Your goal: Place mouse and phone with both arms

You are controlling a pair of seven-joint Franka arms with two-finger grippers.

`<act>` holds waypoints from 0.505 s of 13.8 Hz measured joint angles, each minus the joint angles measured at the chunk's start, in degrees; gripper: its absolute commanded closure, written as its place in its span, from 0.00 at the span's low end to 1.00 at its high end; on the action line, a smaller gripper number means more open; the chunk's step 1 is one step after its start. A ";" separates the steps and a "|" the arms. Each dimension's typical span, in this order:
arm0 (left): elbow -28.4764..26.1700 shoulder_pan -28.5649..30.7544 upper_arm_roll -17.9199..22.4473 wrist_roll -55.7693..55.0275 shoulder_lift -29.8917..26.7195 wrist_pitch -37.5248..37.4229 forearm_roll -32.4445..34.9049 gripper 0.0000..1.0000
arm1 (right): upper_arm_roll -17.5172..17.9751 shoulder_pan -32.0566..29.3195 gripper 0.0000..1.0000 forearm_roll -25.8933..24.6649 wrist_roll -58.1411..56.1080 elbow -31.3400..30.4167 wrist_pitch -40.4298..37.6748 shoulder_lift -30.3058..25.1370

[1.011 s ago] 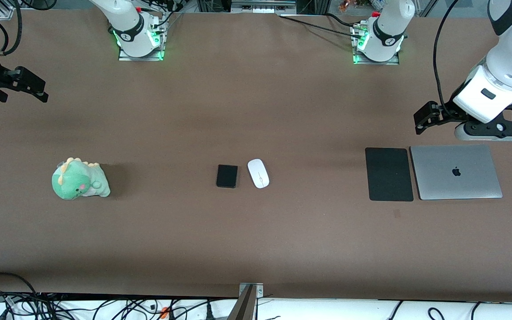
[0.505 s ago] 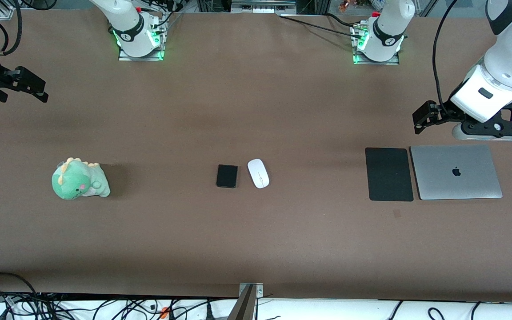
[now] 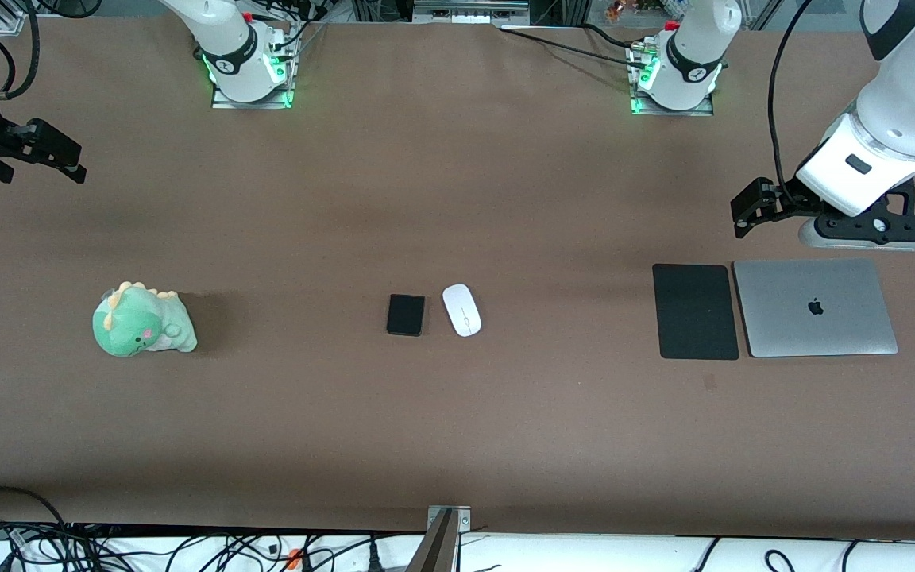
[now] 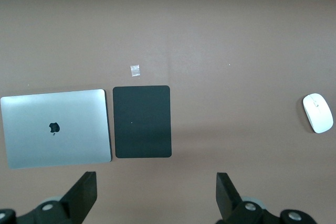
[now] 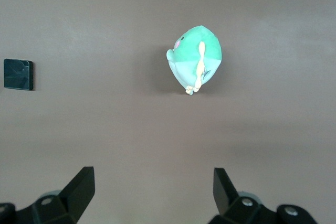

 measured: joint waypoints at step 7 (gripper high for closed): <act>0.07 -0.21 -0.84 0.00 0.06 -0.04 0.00 0.00 | 0.00 0.00 0.00 0.00 0.00 0.00 0.00 0.00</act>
